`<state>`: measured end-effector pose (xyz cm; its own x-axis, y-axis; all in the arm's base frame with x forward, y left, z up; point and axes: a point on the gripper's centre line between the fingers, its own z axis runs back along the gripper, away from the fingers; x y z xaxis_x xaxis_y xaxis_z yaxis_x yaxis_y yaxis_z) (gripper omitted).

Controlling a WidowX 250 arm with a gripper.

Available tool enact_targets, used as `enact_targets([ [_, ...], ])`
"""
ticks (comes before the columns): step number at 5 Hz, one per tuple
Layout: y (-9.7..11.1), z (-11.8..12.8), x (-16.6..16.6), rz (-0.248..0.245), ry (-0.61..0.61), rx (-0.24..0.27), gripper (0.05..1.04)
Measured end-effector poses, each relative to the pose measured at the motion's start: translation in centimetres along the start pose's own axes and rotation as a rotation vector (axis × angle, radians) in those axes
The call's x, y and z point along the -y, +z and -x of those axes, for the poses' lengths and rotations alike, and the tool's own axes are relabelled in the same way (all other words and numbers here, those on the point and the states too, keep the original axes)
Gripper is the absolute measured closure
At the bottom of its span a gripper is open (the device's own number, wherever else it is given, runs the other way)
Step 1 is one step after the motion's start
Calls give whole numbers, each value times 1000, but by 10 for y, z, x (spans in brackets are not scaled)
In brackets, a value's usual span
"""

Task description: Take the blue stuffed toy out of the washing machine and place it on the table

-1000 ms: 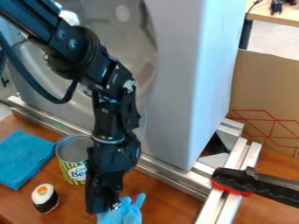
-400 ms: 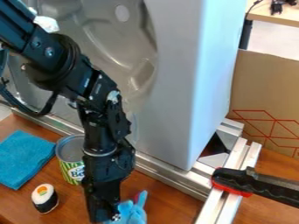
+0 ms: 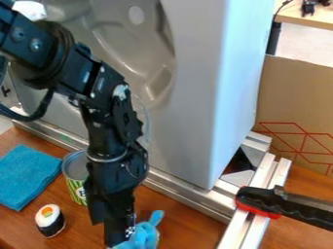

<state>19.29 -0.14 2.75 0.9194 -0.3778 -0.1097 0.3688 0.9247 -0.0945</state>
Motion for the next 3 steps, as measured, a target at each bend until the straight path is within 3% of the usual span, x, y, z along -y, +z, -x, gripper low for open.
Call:
enact_targets([
  [1,0,5,3,21,0,-32,69],
  [2,31,4,-2,-40,30,12,75],
  [3,70,8,-20,-134,77,83,78],
])
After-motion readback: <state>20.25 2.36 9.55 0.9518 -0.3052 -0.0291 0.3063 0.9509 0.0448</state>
